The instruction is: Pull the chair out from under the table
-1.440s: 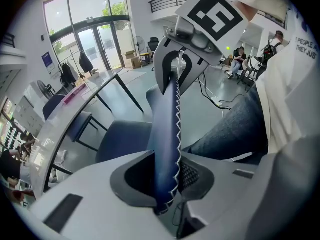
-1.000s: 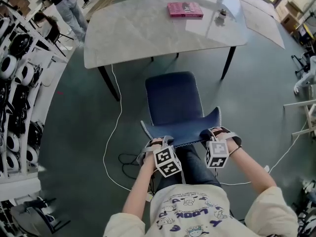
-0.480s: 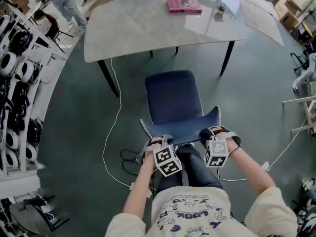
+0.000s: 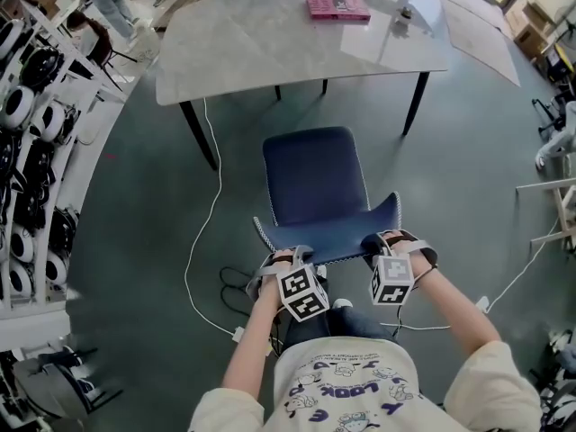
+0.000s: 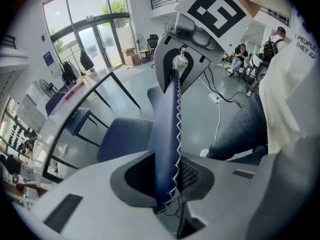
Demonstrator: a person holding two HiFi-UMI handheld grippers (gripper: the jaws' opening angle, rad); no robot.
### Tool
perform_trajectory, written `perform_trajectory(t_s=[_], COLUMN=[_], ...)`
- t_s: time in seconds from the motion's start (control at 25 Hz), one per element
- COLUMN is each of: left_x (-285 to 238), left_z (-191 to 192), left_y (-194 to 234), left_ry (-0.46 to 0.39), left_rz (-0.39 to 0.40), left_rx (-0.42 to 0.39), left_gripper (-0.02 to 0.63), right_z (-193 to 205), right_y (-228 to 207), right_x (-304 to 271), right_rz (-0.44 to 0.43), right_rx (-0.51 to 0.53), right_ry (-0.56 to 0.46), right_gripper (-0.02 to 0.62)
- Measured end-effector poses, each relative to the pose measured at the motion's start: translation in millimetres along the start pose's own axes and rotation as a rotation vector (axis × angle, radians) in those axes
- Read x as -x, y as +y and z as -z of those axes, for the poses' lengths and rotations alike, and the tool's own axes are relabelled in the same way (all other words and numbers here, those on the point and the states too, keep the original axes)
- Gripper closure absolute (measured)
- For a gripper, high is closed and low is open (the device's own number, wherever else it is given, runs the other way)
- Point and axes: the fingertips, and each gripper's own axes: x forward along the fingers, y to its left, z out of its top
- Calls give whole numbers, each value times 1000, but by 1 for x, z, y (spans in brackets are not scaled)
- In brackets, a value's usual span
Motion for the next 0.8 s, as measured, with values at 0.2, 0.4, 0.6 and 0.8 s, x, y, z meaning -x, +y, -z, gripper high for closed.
perform_trajectory(t_s=[0.2, 0.4, 0.6, 0.8], left_x=[3, 2, 4, 9], left_z=[4, 2, 5, 11], left_y=[-14, -35, -55, -70], left_ry=[7, 4, 10, 24], left_rz=[-4, -8, -17, -14], left_rx=[17, 32, 43, 51], left_gripper=[511, 509, 509, 509], right_z=[-1, 5, 7, 5], right_y=[14, 33, 53, 66], right_x=[3, 6, 10, 13], right_rz=[-5, -15, -27, -29], right_rx=[16, 27, 44, 52], right_ry=[-6, -9, -13, -19], right_gripper=[522, 522, 522, 522])
